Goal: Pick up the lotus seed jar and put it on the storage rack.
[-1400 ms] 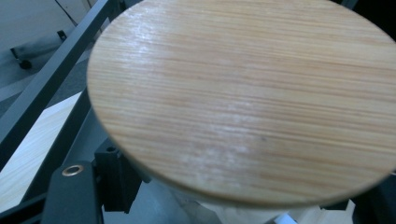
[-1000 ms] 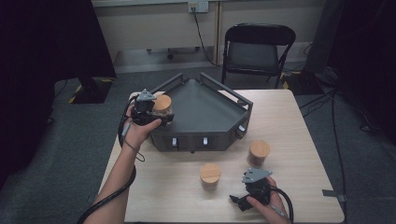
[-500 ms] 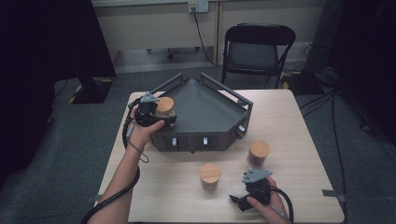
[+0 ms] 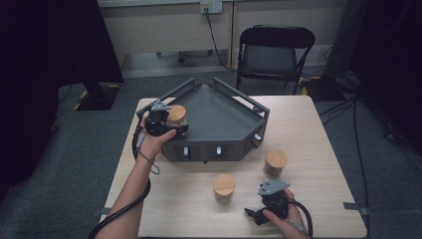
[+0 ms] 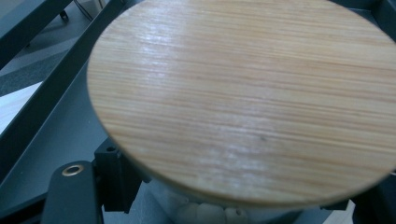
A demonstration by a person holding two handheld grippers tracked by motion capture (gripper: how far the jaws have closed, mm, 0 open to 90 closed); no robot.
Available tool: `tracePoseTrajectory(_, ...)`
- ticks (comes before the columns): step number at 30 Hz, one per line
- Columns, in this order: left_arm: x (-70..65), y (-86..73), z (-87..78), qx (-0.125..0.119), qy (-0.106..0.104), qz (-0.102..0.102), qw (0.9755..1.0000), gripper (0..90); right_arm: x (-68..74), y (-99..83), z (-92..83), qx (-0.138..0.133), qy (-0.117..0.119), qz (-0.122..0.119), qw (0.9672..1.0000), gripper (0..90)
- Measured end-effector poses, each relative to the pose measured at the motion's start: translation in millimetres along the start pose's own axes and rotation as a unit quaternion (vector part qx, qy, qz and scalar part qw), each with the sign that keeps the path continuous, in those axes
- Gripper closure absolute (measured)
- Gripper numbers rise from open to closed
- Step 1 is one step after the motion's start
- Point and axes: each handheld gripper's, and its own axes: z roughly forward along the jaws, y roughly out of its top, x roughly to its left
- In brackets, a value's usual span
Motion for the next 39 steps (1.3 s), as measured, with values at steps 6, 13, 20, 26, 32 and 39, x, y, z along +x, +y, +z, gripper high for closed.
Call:
tracePoseTrajectory(6,1.1,-1.1,2.3,0.004,0.001,-0.003,1.0,25.7,0.0,0.0,0.0,0.0,0.0,0.0,1.0,0.0)
tracePoseTrajectory(13,2.0,-3.6,4.2,0.004,0.004,-0.001,1.0,25.7,0.0,0.0,0.0,0.0,0.0,0.0,1.0,0.0)
tracePoseTrajectory(20,1.8,-5.6,4.9,0.0,0.005,0.002,1.0,25.7,-0.1,0.0,0.0,0.0,0.0,0.0,1.0,0.0)
tracePoseTrajectory(26,-1.7,-6.9,6.2,-0.002,0.011,0.01,0.9999,25.7,0.0,0.0,0.0,0.0,0.0,0.0,1.0,0.0)
tracePoseTrajectory(32,-3.7,-8.4,6.5,-0.004,0.014,0.016,0.9998,25.6,0.0,0.0,0.0,0.0,0.0,0.0,1.0,0.0)
tracePoseTrajectory(39,-4.3,-10.4,6.4,-0.007,0.015,0.019,0.9997,25.6,0.0,0.0,0.0,0.0,0.0,0.0,1.0,0.0)
